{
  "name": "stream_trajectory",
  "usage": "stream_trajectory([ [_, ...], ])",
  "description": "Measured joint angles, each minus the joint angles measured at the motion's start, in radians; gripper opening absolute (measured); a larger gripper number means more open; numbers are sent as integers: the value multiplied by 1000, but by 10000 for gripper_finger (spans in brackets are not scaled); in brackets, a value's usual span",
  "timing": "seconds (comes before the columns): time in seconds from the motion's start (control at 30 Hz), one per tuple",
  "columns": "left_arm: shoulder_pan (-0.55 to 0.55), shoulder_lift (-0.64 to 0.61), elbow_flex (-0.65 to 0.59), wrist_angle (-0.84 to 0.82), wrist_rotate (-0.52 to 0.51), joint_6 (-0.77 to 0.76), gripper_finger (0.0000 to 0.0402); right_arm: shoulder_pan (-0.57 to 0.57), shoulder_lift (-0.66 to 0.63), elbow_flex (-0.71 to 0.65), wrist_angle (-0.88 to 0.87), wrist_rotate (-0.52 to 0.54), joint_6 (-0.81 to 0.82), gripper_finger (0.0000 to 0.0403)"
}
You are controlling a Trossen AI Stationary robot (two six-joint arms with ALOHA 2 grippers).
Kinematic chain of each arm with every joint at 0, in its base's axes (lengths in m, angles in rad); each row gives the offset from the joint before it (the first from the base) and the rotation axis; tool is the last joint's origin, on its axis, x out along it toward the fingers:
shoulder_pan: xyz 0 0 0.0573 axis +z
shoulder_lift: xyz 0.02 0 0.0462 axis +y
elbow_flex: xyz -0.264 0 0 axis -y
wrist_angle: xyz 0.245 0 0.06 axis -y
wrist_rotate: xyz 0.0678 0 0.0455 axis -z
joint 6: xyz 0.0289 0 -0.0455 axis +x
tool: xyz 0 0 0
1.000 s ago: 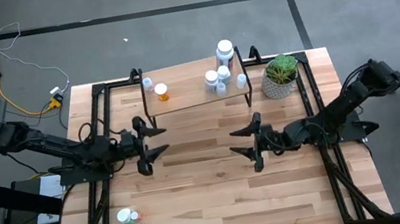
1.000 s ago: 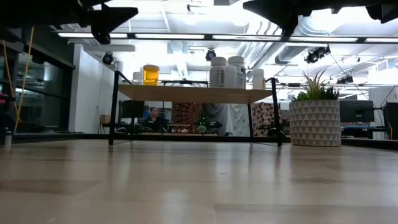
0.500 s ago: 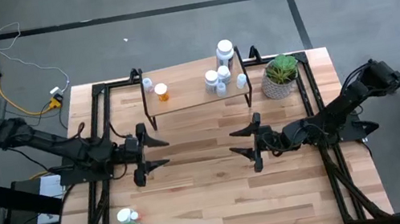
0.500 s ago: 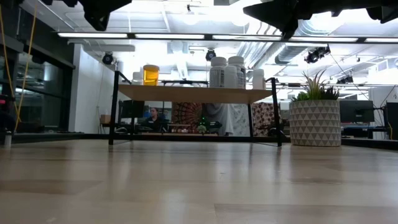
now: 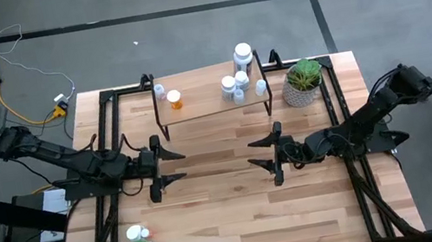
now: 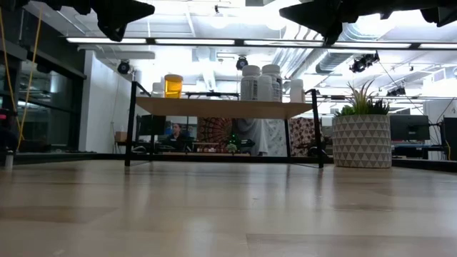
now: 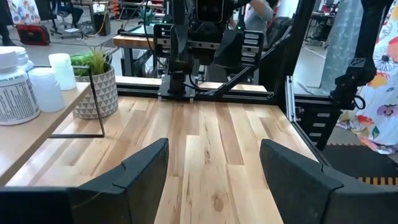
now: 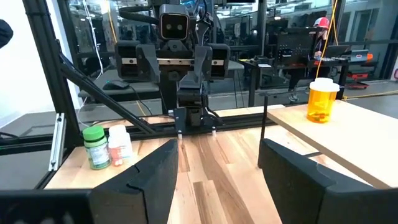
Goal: Pick and place medicine bottles onto shelf by color
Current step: Put the white pill bottle on the shelf
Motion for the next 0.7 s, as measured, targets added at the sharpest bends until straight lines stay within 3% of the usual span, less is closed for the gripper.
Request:
stream_trajectory([
  [0.3, 0, -1, 0, 1, 6, -24, 243, 0, 0, 0, 0, 0, 1, 216],
  [0.47, -1, -1, 57, -59, 169, -11, 243, 0, 0, 0, 0, 0, 5, 216],
  [0.57, -14, -1, 169, -287, 278, -28, 243, 0, 0, 0, 0, 0, 4, 216],
  [0.7, -68, 48, 347, -690, 264, -121, 243, 0, 0, 0, 0, 0, 4, 216],
])
